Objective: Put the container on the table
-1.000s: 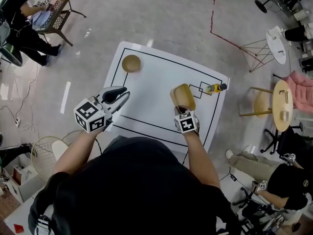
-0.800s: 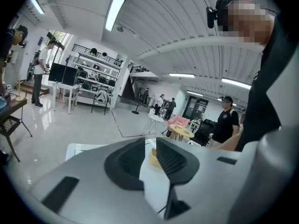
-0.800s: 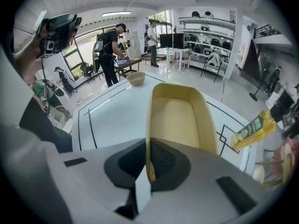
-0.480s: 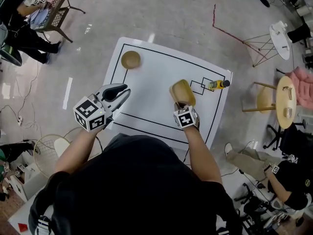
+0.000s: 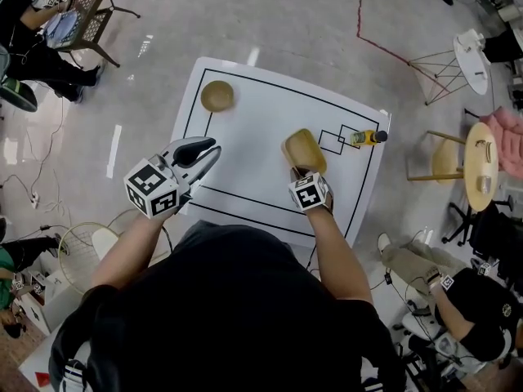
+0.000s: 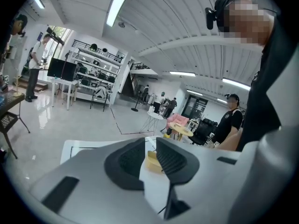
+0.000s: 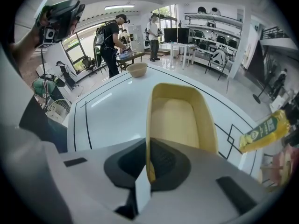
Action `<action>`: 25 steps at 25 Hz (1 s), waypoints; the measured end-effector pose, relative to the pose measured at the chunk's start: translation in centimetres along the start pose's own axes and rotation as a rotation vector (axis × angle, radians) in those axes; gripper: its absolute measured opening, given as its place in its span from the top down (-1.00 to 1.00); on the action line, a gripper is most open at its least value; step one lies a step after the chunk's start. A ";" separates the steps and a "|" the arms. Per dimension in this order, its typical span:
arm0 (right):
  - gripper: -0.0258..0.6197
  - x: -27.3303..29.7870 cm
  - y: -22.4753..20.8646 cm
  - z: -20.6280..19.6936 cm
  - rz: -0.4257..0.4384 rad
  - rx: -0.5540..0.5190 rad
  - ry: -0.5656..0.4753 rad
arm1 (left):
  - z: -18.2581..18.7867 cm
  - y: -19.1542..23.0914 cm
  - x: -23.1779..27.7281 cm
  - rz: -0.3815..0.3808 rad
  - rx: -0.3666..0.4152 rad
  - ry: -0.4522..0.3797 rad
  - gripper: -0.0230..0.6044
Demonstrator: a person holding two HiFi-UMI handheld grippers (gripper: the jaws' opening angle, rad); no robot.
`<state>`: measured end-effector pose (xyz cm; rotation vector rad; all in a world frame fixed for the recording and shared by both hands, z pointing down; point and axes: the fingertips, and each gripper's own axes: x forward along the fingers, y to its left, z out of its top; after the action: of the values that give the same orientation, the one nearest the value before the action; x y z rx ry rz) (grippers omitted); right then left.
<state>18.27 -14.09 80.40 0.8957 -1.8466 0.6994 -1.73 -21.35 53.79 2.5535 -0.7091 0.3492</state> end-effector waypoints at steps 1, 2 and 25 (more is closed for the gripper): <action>0.90 0.1 0.0 -0.1 0.001 0.000 0.003 | -0.1 0.1 0.1 -0.001 -0.002 0.003 0.68; 0.90 0.2 0.0 -0.2 0.001 0.000 0.006 | -0.2 0.1 0.1 -0.002 -0.004 0.005 0.68; 0.90 2.7 0.4 -0.8 0.011 -0.011 0.058 | -1.6 1.3 0.8 -0.018 -0.030 0.033 0.68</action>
<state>17.55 -14.04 83.10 0.8503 -1.8034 0.7137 -1.98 -21.90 55.92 2.5181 -0.6735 0.3715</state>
